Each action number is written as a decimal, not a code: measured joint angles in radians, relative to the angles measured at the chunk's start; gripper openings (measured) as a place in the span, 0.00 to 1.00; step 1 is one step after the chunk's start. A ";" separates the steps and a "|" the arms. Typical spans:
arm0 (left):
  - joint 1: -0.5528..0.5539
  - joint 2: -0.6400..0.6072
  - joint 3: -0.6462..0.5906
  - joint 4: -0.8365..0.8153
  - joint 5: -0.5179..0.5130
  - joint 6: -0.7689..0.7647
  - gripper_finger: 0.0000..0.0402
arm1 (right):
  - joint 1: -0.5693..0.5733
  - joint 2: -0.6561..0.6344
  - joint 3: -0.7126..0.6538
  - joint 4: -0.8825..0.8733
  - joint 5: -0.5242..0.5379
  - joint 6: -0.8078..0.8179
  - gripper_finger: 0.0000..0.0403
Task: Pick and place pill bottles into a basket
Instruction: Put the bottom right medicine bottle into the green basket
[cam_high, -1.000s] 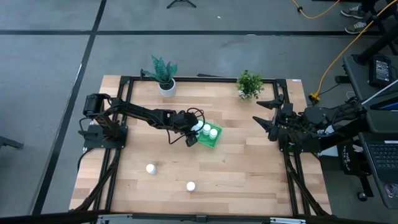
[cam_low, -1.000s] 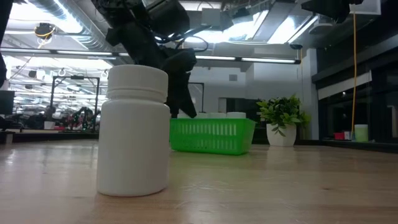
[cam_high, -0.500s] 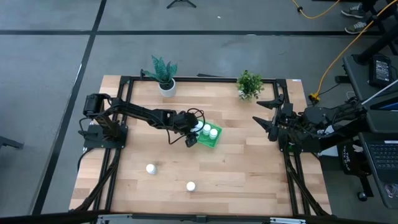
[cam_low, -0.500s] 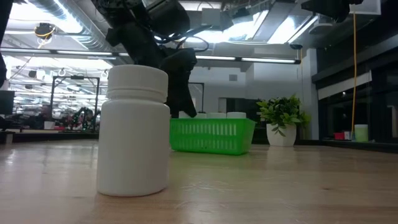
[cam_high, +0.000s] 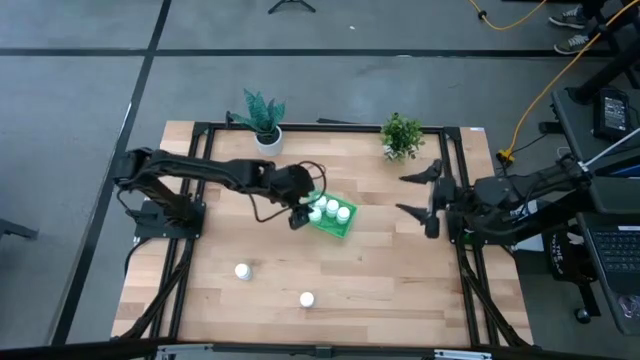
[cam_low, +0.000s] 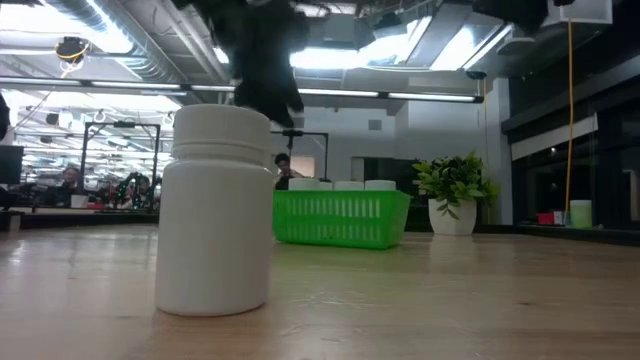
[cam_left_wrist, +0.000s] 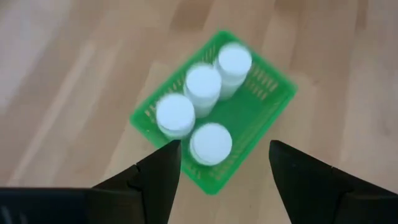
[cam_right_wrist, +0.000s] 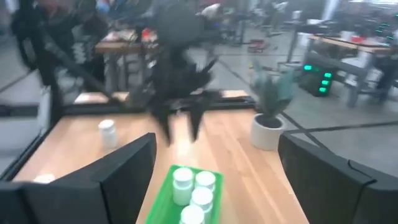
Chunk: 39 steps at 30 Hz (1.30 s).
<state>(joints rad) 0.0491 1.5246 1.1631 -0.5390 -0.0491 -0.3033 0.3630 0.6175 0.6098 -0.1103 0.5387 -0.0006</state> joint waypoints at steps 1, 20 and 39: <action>0.000 -0.024 0.002 0.001 -0.003 -0.007 0.59 | 0.000 0.033 0.017 -0.001 -0.029 -0.010 0.84; -0.003 -0.409 0.004 -0.225 -0.183 -0.125 0.58 | -0.047 0.801 0.826 -0.442 -0.358 0.055 0.84; -0.112 -0.574 0.003 -0.458 -0.353 -0.088 0.58 | 0.004 1.321 1.204 -0.407 -0.437 0.504 0.84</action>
<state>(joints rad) -0.0634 0.9503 1.1660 -0.9966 -0.4024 -0.3914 0.3672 1.9385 1.8133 -0.5170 0.1017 0.5035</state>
